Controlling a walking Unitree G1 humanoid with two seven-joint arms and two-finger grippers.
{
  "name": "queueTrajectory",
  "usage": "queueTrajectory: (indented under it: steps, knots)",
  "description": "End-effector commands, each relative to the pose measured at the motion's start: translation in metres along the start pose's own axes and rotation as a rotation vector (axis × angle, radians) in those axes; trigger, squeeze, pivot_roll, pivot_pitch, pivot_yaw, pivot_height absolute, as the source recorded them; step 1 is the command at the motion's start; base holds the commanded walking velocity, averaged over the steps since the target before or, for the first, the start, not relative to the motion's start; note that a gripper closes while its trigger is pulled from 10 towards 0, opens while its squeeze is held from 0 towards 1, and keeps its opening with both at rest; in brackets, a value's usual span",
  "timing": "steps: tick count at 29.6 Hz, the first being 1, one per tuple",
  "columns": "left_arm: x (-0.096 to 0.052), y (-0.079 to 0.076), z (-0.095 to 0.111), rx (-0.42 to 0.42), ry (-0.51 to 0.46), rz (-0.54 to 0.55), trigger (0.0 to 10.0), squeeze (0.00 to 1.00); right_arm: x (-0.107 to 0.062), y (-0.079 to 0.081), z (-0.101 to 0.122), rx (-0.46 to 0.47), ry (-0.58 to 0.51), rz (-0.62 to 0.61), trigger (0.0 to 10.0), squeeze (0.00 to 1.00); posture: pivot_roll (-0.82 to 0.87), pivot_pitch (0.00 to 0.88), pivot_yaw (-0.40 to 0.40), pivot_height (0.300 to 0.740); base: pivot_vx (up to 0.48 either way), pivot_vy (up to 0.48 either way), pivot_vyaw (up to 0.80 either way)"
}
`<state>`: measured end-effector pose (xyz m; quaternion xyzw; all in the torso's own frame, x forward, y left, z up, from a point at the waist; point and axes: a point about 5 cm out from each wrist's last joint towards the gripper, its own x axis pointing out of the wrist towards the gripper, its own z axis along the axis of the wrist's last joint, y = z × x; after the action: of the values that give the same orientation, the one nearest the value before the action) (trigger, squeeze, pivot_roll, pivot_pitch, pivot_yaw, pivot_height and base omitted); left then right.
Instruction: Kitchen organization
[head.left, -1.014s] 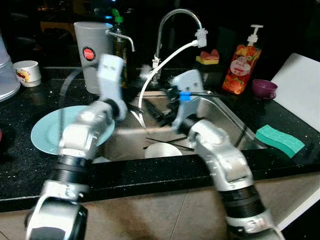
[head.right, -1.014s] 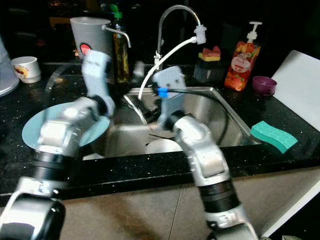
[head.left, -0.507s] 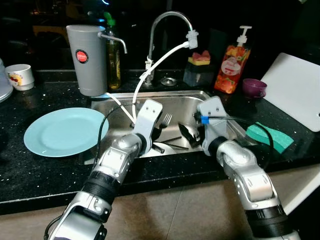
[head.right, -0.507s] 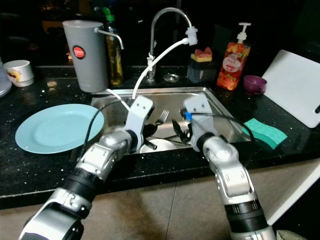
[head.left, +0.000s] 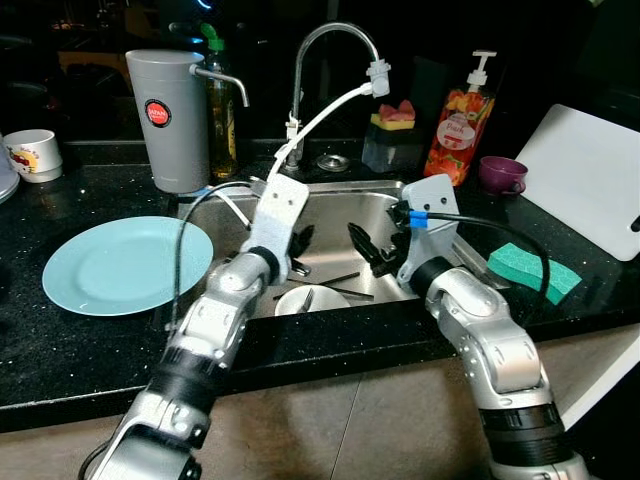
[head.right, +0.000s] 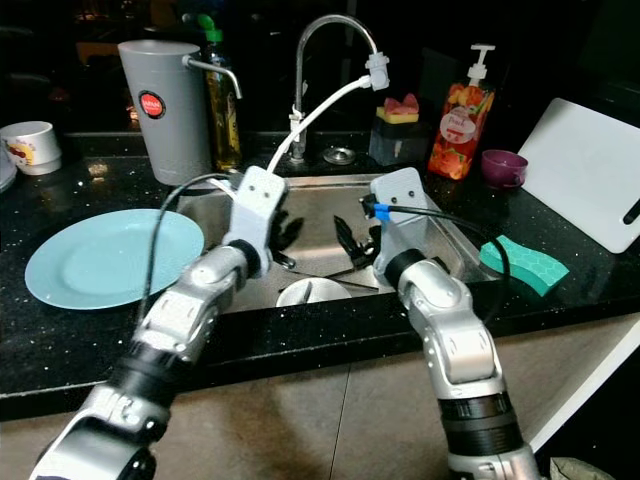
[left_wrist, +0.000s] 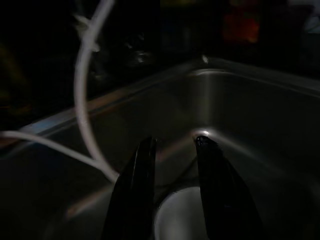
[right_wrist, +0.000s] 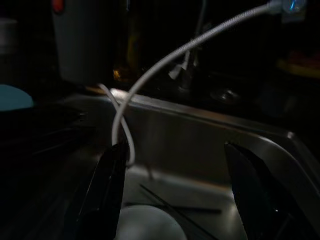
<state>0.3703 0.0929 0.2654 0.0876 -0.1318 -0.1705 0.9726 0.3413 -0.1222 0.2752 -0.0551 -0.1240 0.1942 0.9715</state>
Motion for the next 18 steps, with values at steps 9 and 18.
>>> queueTrajectory:
  steps: [9, 18]
  knots:
    - [-0.030, 0.023, 0.013, -0.041, -0.087, 0.196, 10.0, 0.00, 0.000, -0.004, 0.020, 0.053, -0.126, -0.076, 10.0, 0.00, 0.07, 0.103, -0.089, 0.740, 0.000, 0.000, 0.00]
    - [-0.057, 0.049, 0.013, -0.040, -0.070, 0.371, 10.0, 0.00, 0.003, -0.007, 0.019, 0.087, -0.138, -0.129, 10.0, 0.00, 0.10, 0.102, -0.100, 0.740, 0.000, 0.000, 0.00]
